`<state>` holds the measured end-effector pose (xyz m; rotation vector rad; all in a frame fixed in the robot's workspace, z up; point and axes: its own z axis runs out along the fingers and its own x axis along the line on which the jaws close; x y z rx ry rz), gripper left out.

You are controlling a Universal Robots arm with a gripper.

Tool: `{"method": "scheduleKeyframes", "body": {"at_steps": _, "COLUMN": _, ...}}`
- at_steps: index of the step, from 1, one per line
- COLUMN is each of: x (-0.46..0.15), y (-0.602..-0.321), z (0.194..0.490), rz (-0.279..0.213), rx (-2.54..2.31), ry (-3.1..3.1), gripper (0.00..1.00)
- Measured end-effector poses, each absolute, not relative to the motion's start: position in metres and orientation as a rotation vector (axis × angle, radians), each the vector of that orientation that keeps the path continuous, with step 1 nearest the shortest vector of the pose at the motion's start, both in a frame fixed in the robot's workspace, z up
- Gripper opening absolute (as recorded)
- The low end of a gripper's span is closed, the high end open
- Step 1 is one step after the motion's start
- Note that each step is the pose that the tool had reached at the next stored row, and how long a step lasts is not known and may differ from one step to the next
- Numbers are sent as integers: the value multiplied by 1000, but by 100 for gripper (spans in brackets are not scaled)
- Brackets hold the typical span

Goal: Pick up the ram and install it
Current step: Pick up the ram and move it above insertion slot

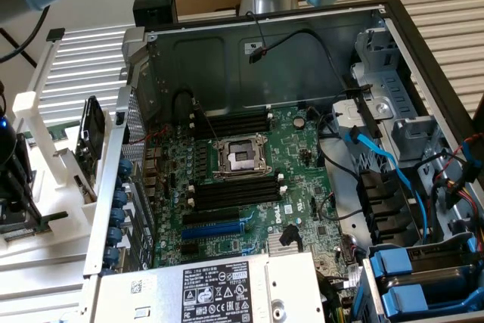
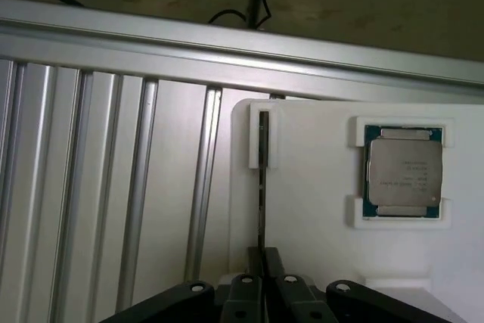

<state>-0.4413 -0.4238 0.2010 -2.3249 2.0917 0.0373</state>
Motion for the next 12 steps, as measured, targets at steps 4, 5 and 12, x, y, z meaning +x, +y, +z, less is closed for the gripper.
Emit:
{"method": "scheduleKeyframes", "body": {"at_steps": 4, "x": -441, "y": -424, "z": 201, "rz": 37, "rx": -2325, "ry": 2092, "gripper": 13}}
{"method": "scheduleKeyframes", "body": {"at_steps": 5, "x": -441, "y": -424, "z": 201, "rz": 37, "rx": -2325, "ry": 2092, "gripper": 13}}
{"method": "scheduleKeyframes", "body": {"at_steps": 12, "x": -441, "y": -424, "z": 204, "rz": 37, "rx": -2325, "ry": 2092, "gripper": 12}}
